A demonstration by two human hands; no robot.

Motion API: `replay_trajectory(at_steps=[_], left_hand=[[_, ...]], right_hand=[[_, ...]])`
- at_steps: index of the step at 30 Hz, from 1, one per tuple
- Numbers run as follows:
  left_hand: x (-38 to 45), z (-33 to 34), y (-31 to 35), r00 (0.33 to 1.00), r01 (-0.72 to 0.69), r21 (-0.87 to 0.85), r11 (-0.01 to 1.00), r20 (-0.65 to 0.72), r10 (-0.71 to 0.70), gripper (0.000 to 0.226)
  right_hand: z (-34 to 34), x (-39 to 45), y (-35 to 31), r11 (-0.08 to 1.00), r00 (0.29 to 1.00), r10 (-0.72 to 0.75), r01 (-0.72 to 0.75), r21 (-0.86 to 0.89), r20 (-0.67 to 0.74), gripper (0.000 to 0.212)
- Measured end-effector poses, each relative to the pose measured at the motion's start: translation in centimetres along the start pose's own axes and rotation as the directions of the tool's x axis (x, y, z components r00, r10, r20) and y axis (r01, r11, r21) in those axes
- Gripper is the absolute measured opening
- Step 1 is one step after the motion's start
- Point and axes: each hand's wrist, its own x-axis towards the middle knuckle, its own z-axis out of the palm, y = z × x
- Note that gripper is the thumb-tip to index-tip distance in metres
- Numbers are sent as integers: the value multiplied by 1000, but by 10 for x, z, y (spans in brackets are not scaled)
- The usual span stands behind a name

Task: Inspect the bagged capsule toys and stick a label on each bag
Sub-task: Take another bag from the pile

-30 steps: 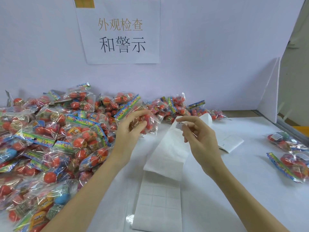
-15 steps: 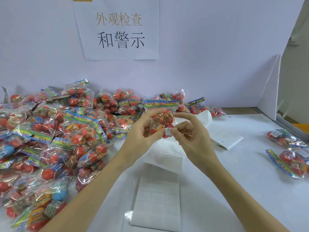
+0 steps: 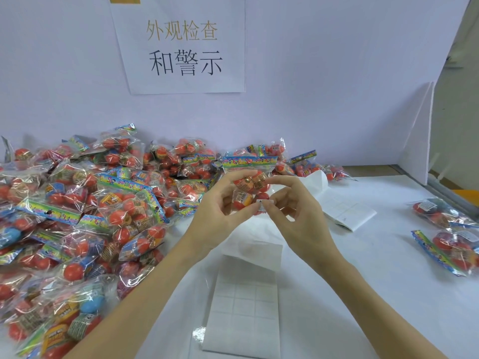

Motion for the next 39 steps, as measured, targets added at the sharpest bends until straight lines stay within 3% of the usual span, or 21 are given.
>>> replay_trajectory(at_steps=[4,9,11,14,17,21,24,26,29,33,36,38,39], left_hand=[[1,-1,-5,999,13,40,999,-31,-12,52],[0,2,-3,999,-4,0,1000,-45,4,47],[0,1,-4,998,-6,23,1000,-54,7,48],[0,-3,-7,998,27,-43,999,-55,-30,50],[0,-3,-7,999,38,-107,994,-29,-41,52],[0,-2,-3,999,40,-155,987,14,-39,61],[1,0,-1,998,68,-245,967,18,-66,71],[1,1,0,998,60,-280,958,9,-60,77],[1,1,1,999,37,-205,978,-32,-44,89],[-2,-1,-3,996,56,-85,995,-65,-62,100],[0,-1,-2,986,138,-4,990,-97,-138,71],[2,-9,-6,966,148,146,978,-233,-111,55],[2,-17,-10,949,128,325,937,-314,-20,44]], right_hand=[[1,-1,-1,998,1000,-6,6,-57,-5,35],[1,-4,0,964,998,-53,41,-261,-41,40],[2,-4,0,948,998,-10,-8,-319,-56,47],[-2,0,-1,960,971,232,-239,-147,-66,44],[-6,3,-3,884,896,431,-444,149,111,36],[-3,3,-6,852,891,414,-451,265,185,47],[-7,3,-5,811,884,398,-464,357,245,31],[-10,4,-3,724,853,394,-517,457,342,20],[-10,4,-3,636,816,404,-575,515,413,18],[-5,2,0,795,838,437,-530,296,327,44],[-10,6,0,777,831,475,-550,305,290,40],[-23,13,-6,683,828,477,-560,470,293,30],[-33,16,-10,574,845,420,-530,625,330,24]])
